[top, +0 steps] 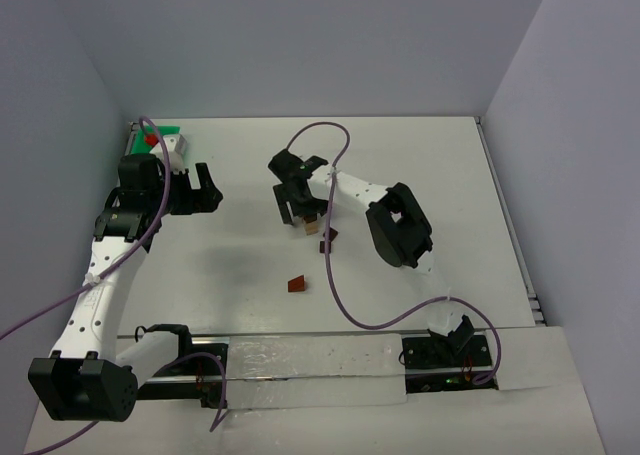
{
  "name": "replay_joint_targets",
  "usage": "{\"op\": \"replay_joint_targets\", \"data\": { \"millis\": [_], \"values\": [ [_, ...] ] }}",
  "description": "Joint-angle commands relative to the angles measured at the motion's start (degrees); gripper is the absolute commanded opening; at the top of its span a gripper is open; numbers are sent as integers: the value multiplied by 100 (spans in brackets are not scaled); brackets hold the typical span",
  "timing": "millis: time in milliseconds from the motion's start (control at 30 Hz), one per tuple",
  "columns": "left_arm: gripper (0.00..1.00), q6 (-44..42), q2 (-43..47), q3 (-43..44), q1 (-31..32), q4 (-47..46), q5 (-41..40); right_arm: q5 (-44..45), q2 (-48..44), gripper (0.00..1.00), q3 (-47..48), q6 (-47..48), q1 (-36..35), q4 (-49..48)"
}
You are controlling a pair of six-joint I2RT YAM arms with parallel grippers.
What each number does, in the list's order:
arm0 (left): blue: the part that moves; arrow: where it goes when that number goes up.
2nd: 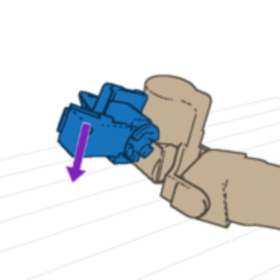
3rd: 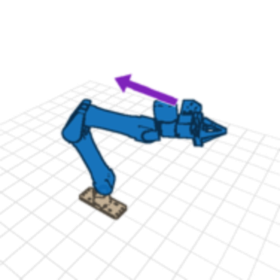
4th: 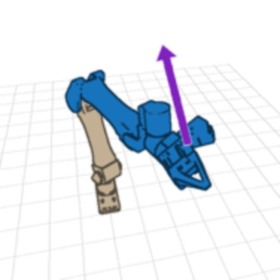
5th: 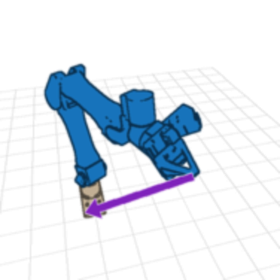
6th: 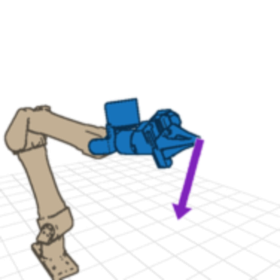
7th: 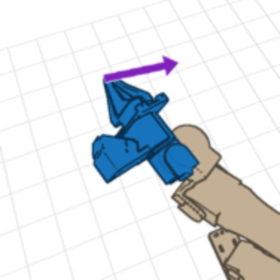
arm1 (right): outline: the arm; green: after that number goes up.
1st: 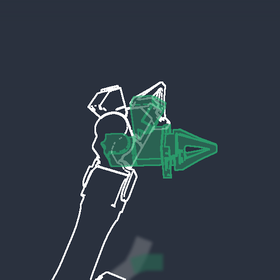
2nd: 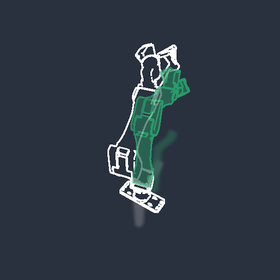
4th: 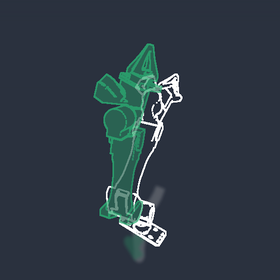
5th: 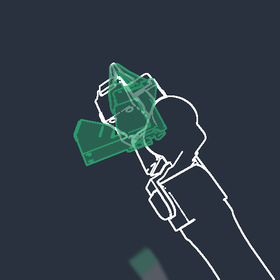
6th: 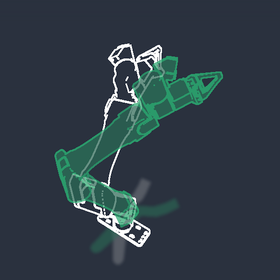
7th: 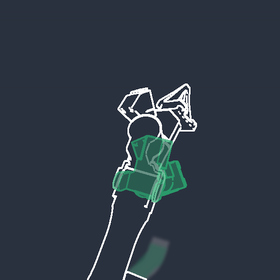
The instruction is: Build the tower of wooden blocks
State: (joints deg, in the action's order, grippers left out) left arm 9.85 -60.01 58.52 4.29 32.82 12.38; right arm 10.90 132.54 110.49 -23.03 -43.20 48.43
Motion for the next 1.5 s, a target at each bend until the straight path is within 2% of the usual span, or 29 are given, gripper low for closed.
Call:
{"op": "replay_joint_targets", "data": {
  "millis": [0, 433, 767, 900, 1000, 1100, 1267, 1400, 1467],
  "values": [
    [99, -53, 112, 10, -52, -162, 98, 57, -593, 91, -88, 53, 49, 175],
    [99, -44, 161, 10, -60, -149, 80, -48, -1165, 92, -502, 31, 35, 154],
    [99, -105, 278, -156, -87, -311, 122, 97, -2427, 92, -1105, 175, -206, -182],
    [99, -484, 495, -209, -104, -286, 708, 480, -3241, 93, -1443, 496, -276, -738],
    [99, -738, 715, -252, -113, -244, 1099, 833, -3921, 99, -1828, 884, -271, -1400],
    [99, -914, 903, -289, -113, -136, 1530, 1406, -4695, 100, -2386, 1423, -242, -2265],
    [99, -1532, 1076, -258, -113, 138, 1803, 571, -5008, 99, -2540, 2779, 214, -2157],
    [99, -1858, 1018, -140, -113, 484, 2009, -1600, -5352, 97, -3076, 3716, 741, -1754],
    [99, -1922, 1009, -115, -110, 522, 2097, -2319, -5365, 99, -3292, 4015, 831, -1485]
  ]
}}
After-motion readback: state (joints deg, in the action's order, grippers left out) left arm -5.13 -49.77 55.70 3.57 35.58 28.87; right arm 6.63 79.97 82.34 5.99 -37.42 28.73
